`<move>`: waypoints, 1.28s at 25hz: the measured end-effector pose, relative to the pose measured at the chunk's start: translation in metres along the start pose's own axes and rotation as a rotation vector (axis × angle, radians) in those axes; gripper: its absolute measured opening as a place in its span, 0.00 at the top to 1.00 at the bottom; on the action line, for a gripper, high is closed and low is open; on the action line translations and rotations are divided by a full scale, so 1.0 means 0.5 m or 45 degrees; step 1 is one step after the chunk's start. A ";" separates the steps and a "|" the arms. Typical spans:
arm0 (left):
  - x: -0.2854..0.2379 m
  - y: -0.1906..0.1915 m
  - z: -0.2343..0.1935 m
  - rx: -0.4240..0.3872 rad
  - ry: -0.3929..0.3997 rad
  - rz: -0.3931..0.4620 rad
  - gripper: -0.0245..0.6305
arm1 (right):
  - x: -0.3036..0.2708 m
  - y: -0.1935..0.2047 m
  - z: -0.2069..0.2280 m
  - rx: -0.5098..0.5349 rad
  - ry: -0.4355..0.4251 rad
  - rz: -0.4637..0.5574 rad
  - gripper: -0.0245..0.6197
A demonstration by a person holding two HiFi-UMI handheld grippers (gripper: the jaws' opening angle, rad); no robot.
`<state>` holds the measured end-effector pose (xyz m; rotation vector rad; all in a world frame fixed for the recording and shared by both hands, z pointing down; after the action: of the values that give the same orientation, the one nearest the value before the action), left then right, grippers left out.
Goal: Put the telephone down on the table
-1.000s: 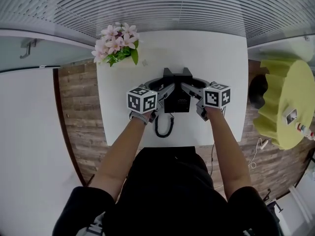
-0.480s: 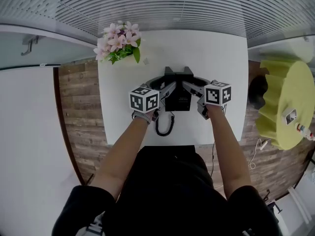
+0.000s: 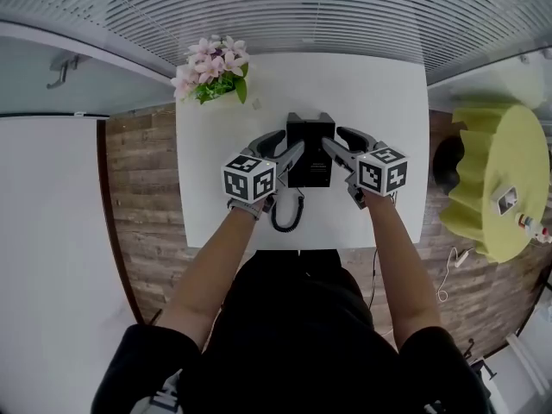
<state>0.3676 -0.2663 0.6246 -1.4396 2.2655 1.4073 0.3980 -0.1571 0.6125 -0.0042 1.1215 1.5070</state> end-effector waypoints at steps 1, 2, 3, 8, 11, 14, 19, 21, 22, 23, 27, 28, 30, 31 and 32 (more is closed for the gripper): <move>0.008 -0.003 0.012 -0.022 -0.004 0.009 0.62 | 0.006 0.000 -0.013 0.025 -0.004 0.003 0.62; 0.017 -0.007 0.025 -0.046 -0.007 0.019 0.62 | 0.013 -0.001 -0.025 0.051 -0.005 0.010 0.62; 0.027 -0.012 0.038 -0.071 -0.009 0.030 0.62 | 0.021 -0.002 -0.038 0.077 -0.004 0.021 0.62; 0.085 -0.052 0.108 -0.165 -0.003 0.135 0.62 | 0.080 -0.031 -0.103 0.189 0.003 0.165 0.62; 0.130 -0.089 0.158 -0.248 -0.001 0.232 0.62 | 0.137 -0.068 -0.147 0.285 0.013 0.315 0.69; 0.178 -0.123 0.216 -0.380 -0.016 0.316 0.65 | 0.194 -0.101 -0.198 0.371 0.006 0.450 0.77; 0.233 -0.172 0.296 -0.608 -0.054 0.435 0.82 | 0.266 -0.149 -0.281 0.542 -0.039 0.625 0.86; 0.245 -0.186 0.322 -0.654 -0.054 0.479 0.89 | 0.289 -0.162 -0.311 0.614 -0.040 0.660 0.88; 0.252 -0.191 0.333 -0.670 -0.055 0.500 0.91 | 0.299 -0.167 -0.323 0.646 -0.038 0.672 0.89; 0.258 -0.197 0.343 -0.685 -0.057 0.520 0.93 | 0.308 -0.169 -0.334 0.672 -0.035 0.682 0.90; 0.282 -0.223 0.379 -0.739 -0.050 0.586 0.95 | 0.328 -0.174 -0.356 0.710 -0.035 0.696 0.92; 0.287 -0.228 0.388 -0.751 -0.045 0.598 0.95 | 0.333 -0.178 -0.362 0.717 -0.040 0.706 0.92; 0.293 -0.236 0.403 -0.769 -0.035 0.619 0.95 | 0.343 -0.186 -0.372 0.723 -0.052 0.727 0.92; 0.294 -0.236 0.407 -0.768 -0.027 0.627 0.95 | 0.347 -0.188 -0.376 0.721 -0.057 0.731 0.92; 0.295 -0.236 0.410 -0.761 -0.017 0.633 0.95 | 0.351 -0.189 -0.378 0.720 -0.060 0.731 0.93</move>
<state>0.3040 -0.2247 0.3565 -0.9760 2.4144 2.3876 0.3100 -0.1569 0.3525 0.7946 1.5577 1.6084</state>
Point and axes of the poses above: the fingertips, and each gripper's own axes: x backward along the fingers, z to its right, y out of its underside, the point moved 2 cm from there along x, backward along the fingers, and after that the axes turned 3 degrees about -z, right-handed, at the moved point
